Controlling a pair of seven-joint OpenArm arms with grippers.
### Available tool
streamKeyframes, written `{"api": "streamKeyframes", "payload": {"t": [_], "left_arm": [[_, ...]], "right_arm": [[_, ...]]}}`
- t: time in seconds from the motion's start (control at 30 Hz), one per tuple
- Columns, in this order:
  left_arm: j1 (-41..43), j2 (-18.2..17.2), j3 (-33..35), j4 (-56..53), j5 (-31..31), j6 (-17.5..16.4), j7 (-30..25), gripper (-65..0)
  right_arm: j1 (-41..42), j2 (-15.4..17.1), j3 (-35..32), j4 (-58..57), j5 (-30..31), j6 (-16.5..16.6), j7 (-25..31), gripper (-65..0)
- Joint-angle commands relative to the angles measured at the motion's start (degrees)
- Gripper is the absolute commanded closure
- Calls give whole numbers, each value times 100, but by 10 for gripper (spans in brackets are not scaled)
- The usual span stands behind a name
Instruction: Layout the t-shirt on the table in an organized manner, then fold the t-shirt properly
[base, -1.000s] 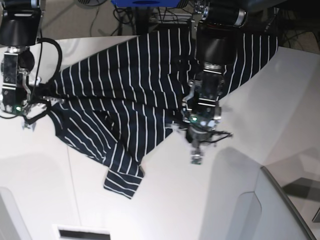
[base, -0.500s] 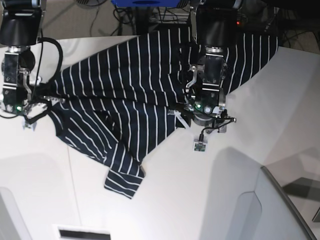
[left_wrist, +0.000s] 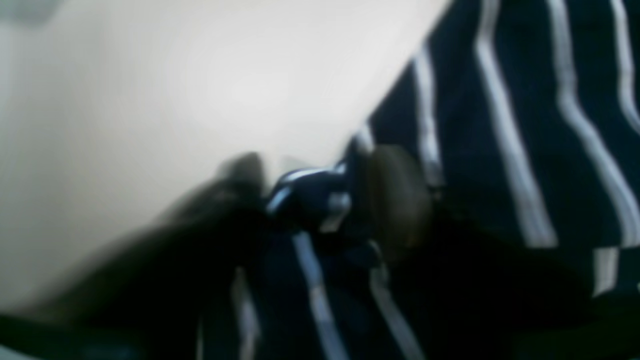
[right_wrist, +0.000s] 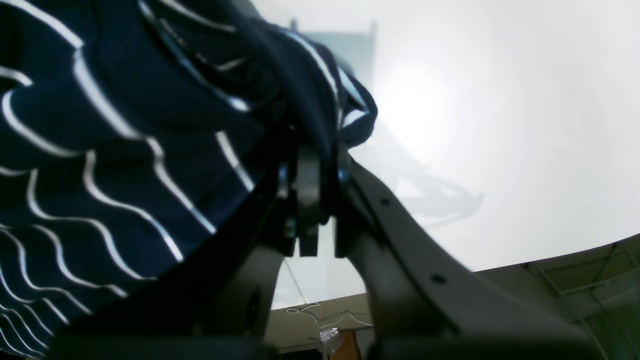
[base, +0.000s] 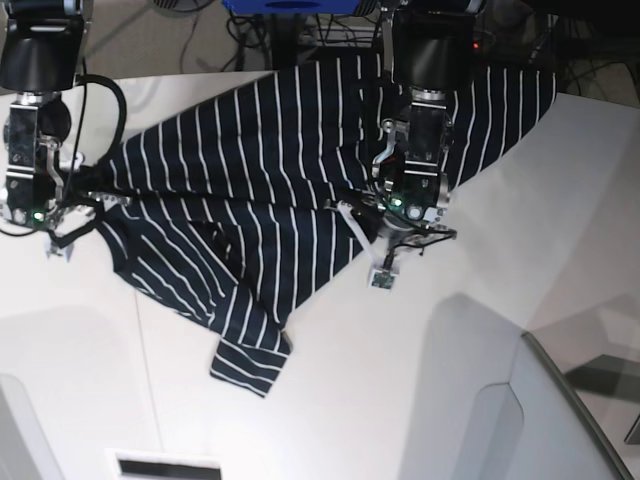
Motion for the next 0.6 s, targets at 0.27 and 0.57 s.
{"api": "streamKeyframes", "payload": {"t": [0.27, 0.57], "left_arm": [[-656, -423, -1291, -871, 169, 50, -294, 0], [-1483, -1030, -1423, -704, 169, 50, -268, 0]], "right_arm": [[66, -21, -638, 268, 16, 22, 46, 0], [189, -742, -2168, 664, 25, 22, 37, 0]]}}
